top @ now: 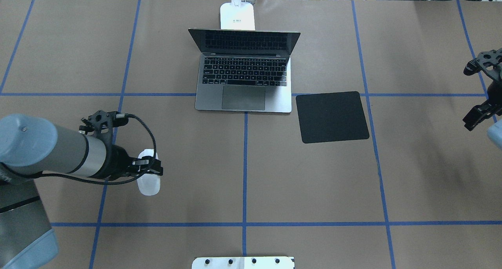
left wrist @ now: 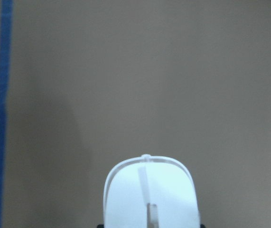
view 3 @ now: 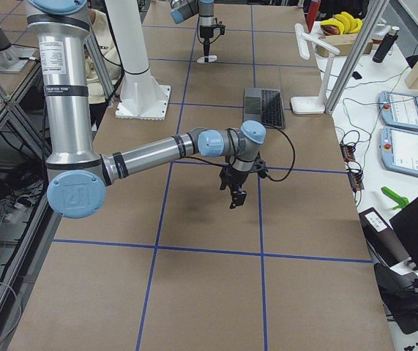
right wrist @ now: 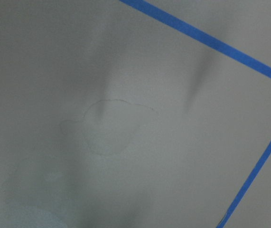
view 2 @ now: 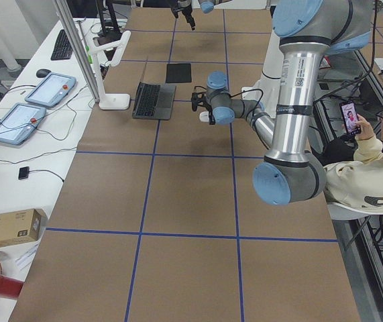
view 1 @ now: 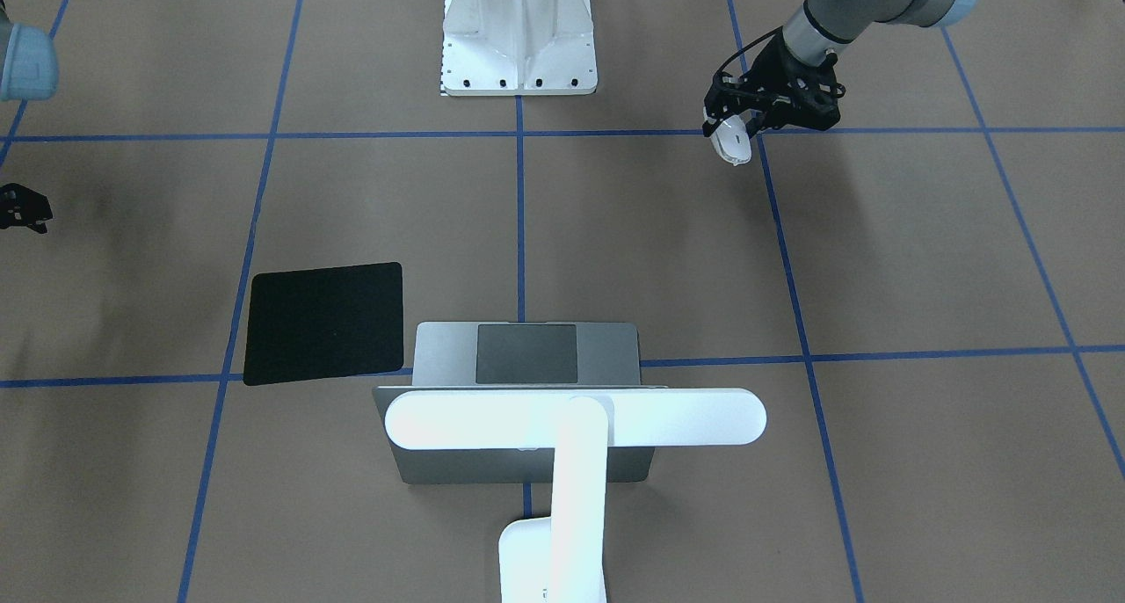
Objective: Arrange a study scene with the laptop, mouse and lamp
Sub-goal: 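Carry the white mouse with the left gripper toward the mouse pad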
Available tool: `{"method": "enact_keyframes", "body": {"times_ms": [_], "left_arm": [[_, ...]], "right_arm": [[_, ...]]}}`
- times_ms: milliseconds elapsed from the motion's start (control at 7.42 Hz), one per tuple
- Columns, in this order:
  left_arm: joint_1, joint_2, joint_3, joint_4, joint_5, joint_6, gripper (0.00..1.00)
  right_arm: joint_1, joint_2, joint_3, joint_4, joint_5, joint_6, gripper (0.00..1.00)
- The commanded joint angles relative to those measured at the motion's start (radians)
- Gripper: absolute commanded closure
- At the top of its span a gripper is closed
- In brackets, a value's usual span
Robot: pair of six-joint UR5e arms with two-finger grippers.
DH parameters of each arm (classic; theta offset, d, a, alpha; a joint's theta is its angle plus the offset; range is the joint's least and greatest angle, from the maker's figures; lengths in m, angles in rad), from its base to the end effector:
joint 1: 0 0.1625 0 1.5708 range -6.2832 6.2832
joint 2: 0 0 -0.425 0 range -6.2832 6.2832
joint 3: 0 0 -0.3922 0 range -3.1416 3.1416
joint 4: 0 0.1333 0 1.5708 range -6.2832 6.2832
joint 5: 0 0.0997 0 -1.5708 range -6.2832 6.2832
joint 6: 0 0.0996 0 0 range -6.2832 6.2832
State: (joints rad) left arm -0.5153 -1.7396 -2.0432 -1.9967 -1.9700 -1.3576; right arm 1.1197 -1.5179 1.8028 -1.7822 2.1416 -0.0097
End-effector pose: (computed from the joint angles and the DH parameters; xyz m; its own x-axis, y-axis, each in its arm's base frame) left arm 0.4008 -0.3357 0.3038 0.4439 -0.0273 -0.8957 0.0654 0.9979 0.0020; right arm -0.1484 -0.4886 0.5529 0.7357 -0.4112 0.5381 0.4419 0.8936 0.0787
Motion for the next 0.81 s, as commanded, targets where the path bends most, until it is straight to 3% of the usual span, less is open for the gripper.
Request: {"method": "enact_keyframes", "body": {"times_ms": [0, 674], "left_arm": [[-0.002, -0.186, 0.066, 0.110, 0.048, -0.001, 0.94], [0.008, -0.541, 0.375, 0.113, 0.155, -0.099, 0.94]], "right_arm": [[-0.003, -0.005, 0.001, 0.014, -0.008, 0.039, 0.00], [-0.003, -0.004, -0.003, 0.015, -0.029, 0.042, 0.00]]}}
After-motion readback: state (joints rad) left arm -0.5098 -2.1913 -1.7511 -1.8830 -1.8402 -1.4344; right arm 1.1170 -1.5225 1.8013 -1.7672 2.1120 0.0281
